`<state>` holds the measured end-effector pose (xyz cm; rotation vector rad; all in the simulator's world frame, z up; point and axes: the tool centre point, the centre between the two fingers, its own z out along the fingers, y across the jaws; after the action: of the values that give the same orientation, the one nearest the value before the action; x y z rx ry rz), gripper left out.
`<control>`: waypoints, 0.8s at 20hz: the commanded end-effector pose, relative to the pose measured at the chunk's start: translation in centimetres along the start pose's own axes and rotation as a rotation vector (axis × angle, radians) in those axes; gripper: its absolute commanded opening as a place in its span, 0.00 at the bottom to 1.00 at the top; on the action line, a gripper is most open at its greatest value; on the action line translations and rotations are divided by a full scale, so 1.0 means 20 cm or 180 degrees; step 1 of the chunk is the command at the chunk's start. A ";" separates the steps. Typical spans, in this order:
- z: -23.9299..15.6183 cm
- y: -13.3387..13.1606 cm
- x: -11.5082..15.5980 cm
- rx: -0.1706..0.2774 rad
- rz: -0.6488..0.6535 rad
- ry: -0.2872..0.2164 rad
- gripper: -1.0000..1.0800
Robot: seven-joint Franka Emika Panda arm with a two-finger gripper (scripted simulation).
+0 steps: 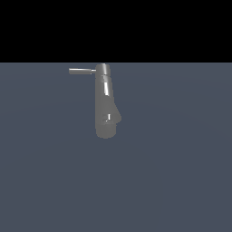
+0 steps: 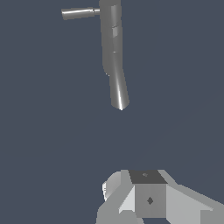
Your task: Turn on the faucet by rotating a designated handle.
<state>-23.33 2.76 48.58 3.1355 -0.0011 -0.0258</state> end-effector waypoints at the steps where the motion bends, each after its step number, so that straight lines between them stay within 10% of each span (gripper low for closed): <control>1: 0.00 -0.01 0.03 -0.0015 0.0086 -0.0004 0.00; 16: 0.05 -0.08 0.41 -0.0156 0.0972 -0.0014 0.00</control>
<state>-16.06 4.15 47.58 3.0597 -0.4207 -0.0316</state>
